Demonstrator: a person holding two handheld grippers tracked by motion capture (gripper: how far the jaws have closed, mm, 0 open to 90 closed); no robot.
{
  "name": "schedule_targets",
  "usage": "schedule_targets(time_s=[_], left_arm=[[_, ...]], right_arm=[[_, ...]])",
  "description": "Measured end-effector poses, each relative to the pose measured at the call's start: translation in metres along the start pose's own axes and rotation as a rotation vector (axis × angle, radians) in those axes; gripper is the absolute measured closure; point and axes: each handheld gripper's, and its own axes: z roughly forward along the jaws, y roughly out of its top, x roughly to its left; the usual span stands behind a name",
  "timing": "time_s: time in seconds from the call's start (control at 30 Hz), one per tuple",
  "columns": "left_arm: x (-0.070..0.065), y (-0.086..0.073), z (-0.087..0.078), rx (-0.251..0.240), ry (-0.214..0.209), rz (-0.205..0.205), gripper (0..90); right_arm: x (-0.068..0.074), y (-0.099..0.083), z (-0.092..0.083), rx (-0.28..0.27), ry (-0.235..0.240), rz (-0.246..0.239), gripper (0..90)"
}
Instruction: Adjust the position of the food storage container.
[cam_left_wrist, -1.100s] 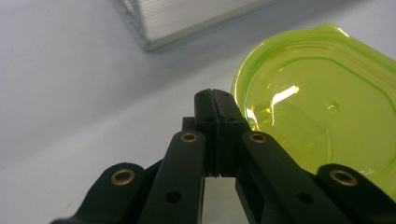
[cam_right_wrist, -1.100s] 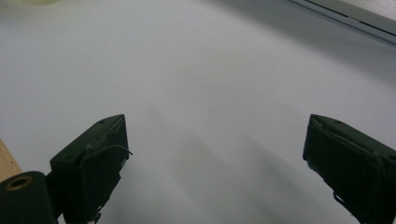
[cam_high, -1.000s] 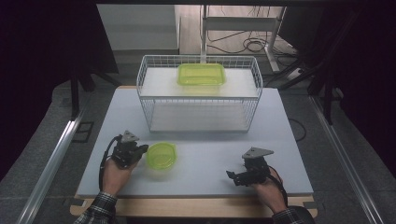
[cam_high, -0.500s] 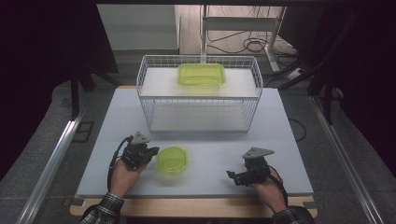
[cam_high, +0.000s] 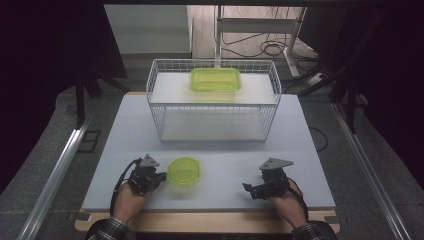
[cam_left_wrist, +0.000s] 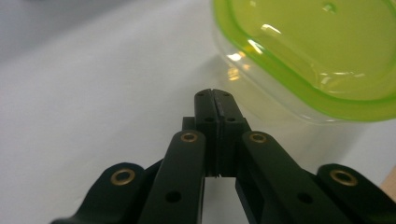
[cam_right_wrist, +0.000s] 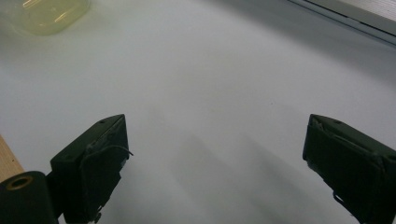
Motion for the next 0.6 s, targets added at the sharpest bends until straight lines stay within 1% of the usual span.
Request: schedule_targets(time_s=[0.1, 0.27, 0.43, 0.6], left_arm=[[-0.005, 0.003, 0.002, -0.009, -0.003, 0.010, 90.0], [-0.014, 0.008, 0.010, -0.002, -0.033, 0.030, 90.0], [-0.025, 0.015, 0.017, -0.012, -0.072, 0.051, 90.0], [-0.035, 0.022, 0.025, -0.018, -0.087, 0.077, 90.0]], right_arm=[[0.000, 0.000, 0.000, -0.001, -0.001, -0.006, 7.0], [0.000, 0.000, 0.000, 0.001, 0.000, -0.007, 7.0], [0.000, 0.000, 0.001, 0.000, -0.001, -0.007, 7.0], [0.001, 0.000, 0.001, 0.002, 0.001, -0.007, 7.0]])
